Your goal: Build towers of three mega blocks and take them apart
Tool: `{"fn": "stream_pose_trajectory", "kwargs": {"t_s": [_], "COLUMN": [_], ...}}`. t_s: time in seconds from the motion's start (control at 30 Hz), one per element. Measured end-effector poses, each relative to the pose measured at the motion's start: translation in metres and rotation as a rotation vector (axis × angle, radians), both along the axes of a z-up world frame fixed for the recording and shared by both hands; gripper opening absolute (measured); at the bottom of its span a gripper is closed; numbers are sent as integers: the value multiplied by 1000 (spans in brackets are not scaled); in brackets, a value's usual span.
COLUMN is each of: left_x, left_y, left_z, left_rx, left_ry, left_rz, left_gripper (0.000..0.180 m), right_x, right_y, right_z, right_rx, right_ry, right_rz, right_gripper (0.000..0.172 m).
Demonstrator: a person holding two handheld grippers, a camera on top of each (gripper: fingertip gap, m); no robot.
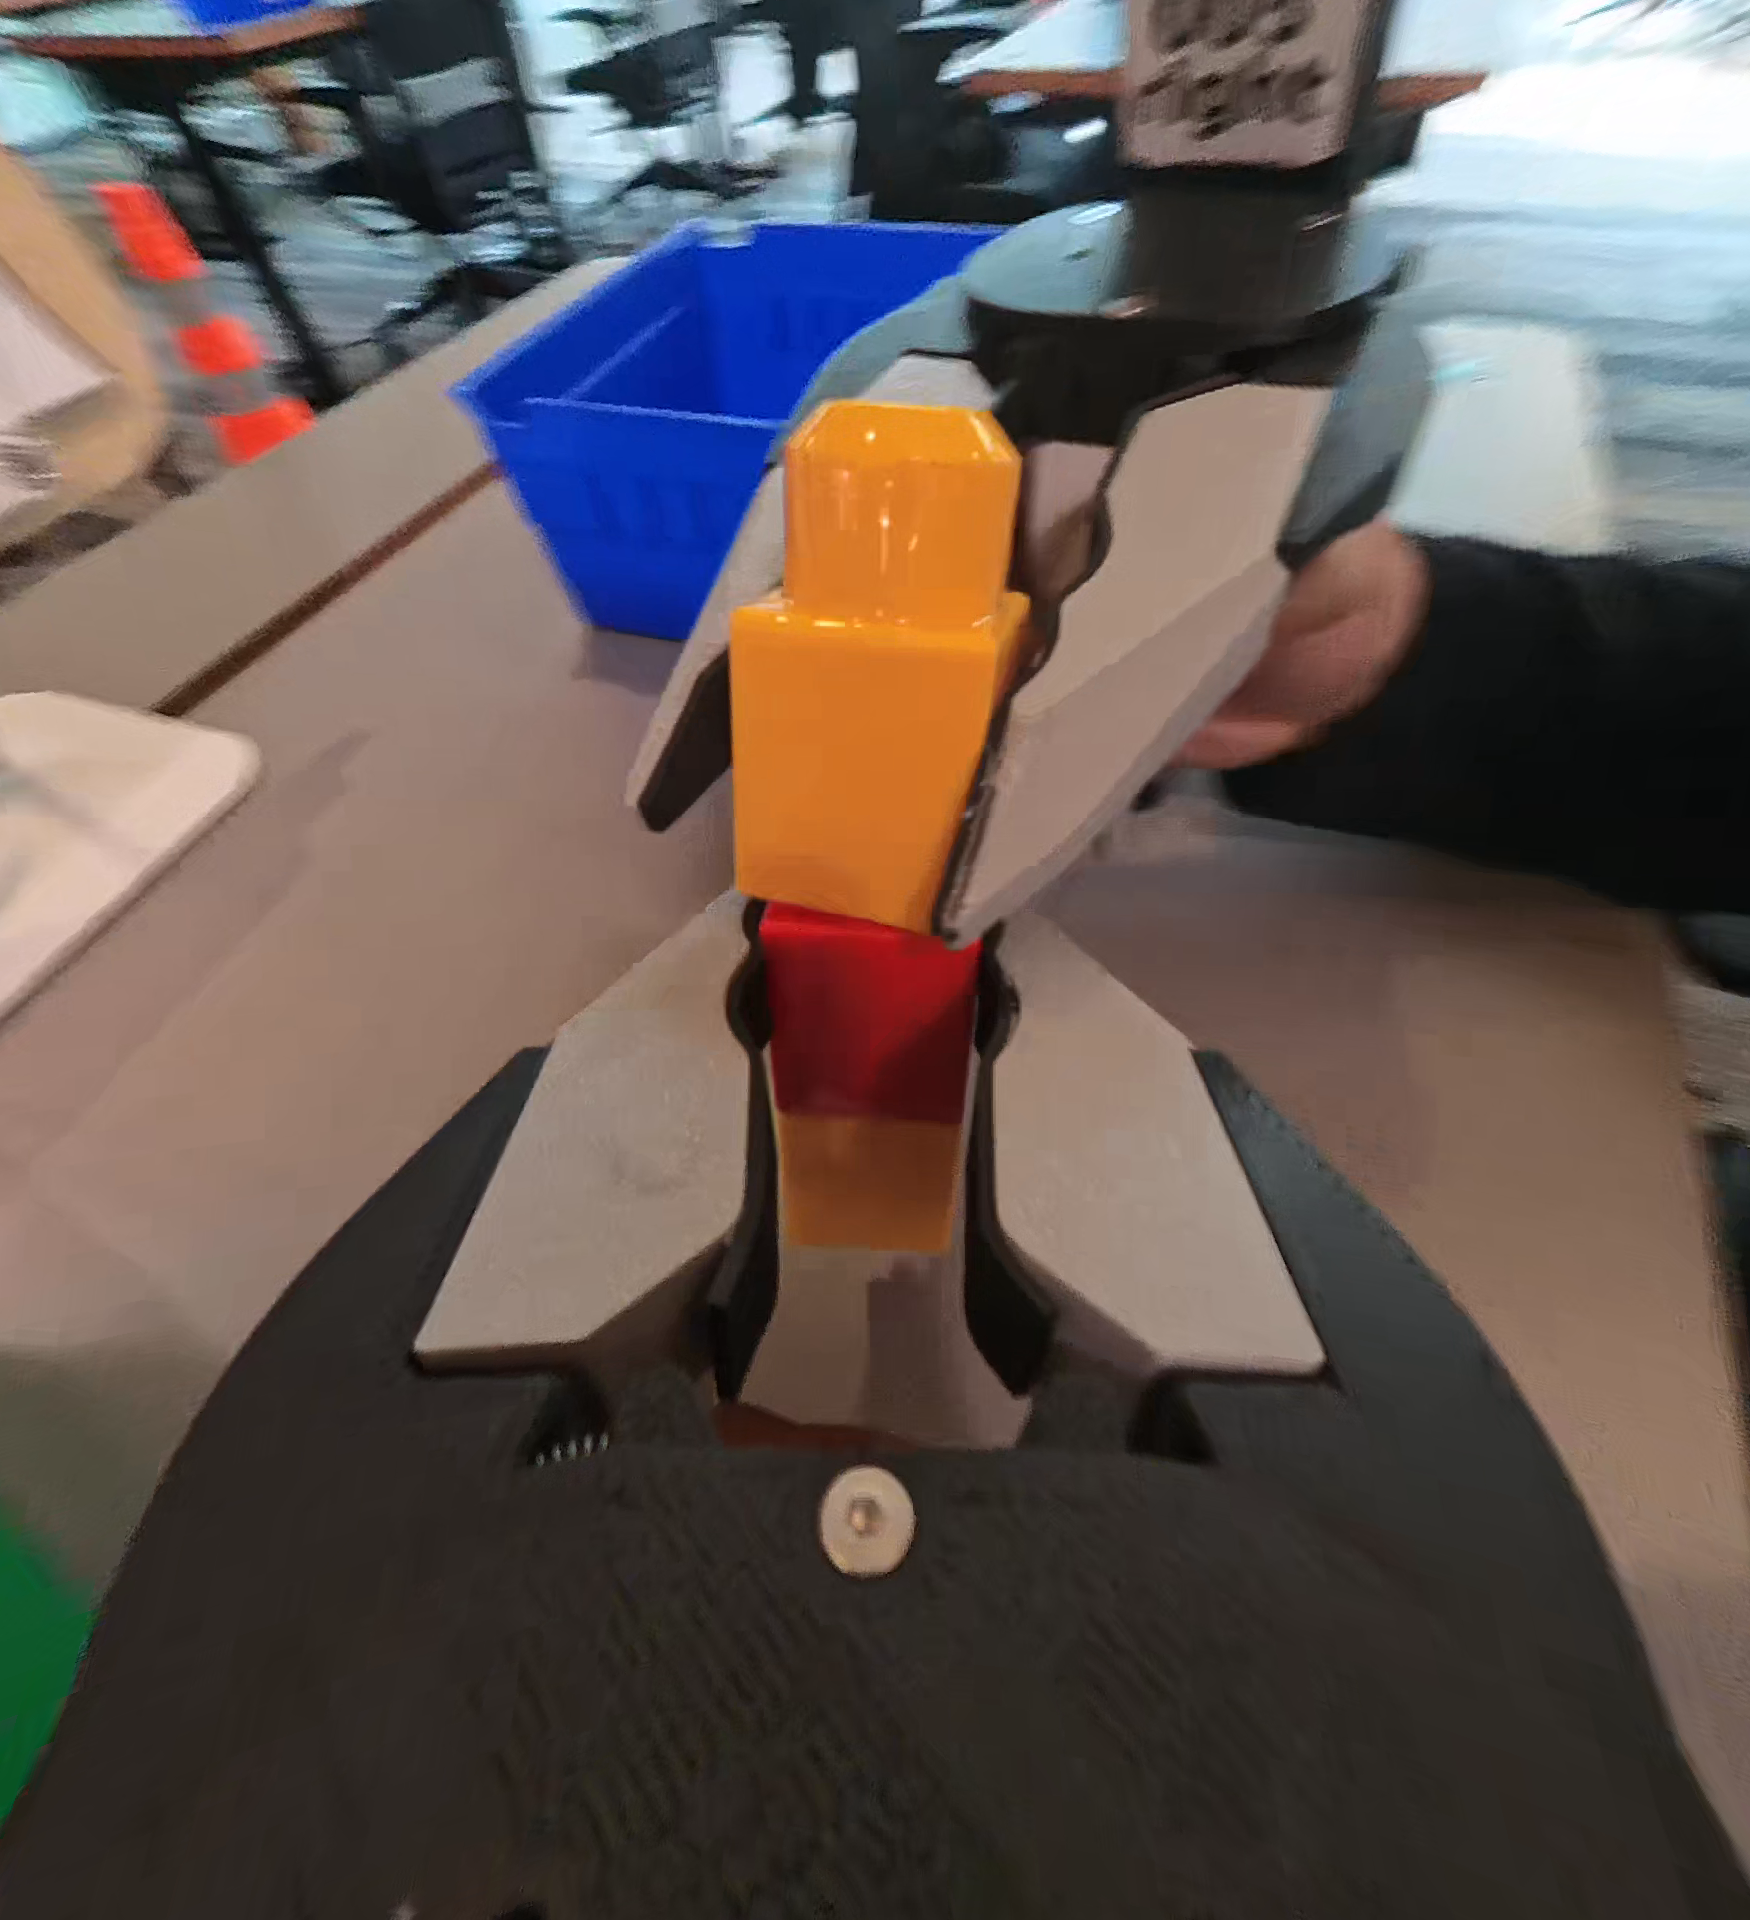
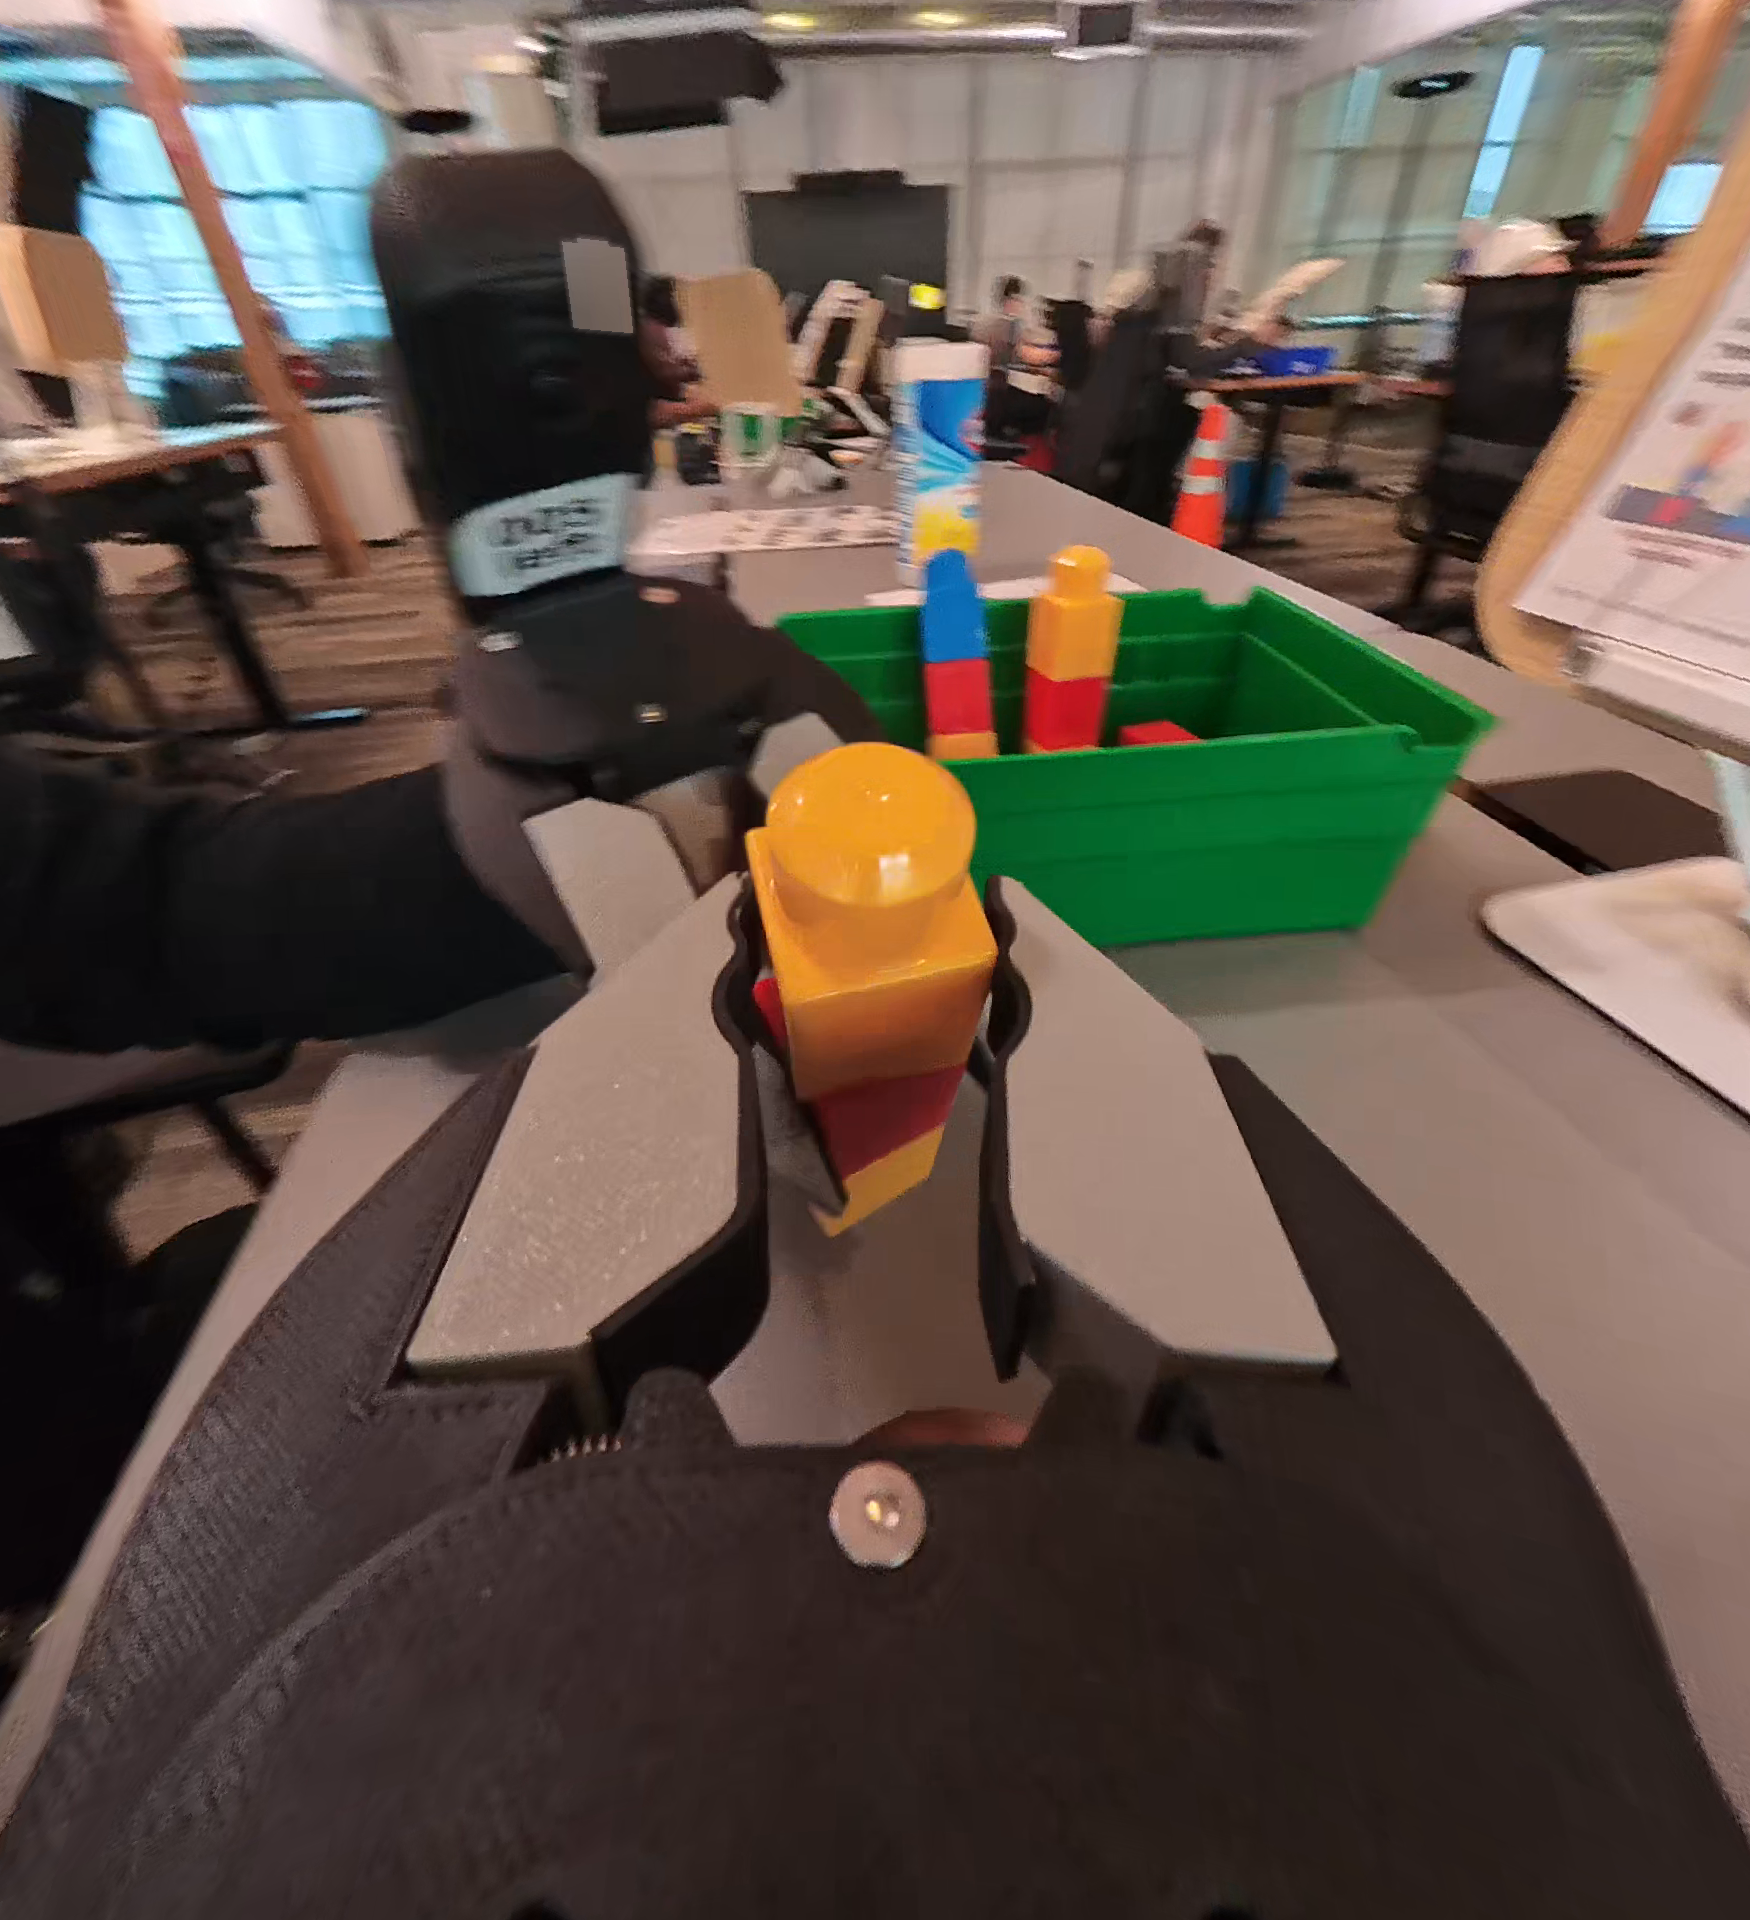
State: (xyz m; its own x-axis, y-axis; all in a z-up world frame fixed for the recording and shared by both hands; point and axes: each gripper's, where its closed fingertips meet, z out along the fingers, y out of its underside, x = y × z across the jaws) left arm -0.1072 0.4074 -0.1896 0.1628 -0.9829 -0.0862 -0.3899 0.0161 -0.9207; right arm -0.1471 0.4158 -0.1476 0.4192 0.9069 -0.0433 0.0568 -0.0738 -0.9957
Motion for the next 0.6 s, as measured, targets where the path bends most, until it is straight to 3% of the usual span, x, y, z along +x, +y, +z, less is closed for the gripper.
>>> {"fn": "stream_pose_trajectory", "kwargs": {"t_s": [0.1,0.23,0.33,0.43,0.5,0.6], "left_x": [-2,-1,-4,-10,-3,2], "left_y": [16,-47,-45,-72,-60,-33], "left_z": [-6,20,22,20,13,1], "left_rx": [167,-243,-269,-391,-334,-149], "left_ry": [70,-113,-122,-108,-89,-34], "left_rz": [106,-275,-282,-452,-365,-202], "left_gripper": [35,34,34,34,34,33], "right_x": [1,-2,-1,10,25,87], "right_y": [8,-42,-38,-73,-57,-5], "right_z": [-7,28,35,68,79,99], "right_rx": [20,51,94,116,161,351], "right_ry": [-54,124,143,320,310,180], "right_rz": [-72,243,194,388,225,-405], "right_gripper": [40,33,33,33,33,33]}}
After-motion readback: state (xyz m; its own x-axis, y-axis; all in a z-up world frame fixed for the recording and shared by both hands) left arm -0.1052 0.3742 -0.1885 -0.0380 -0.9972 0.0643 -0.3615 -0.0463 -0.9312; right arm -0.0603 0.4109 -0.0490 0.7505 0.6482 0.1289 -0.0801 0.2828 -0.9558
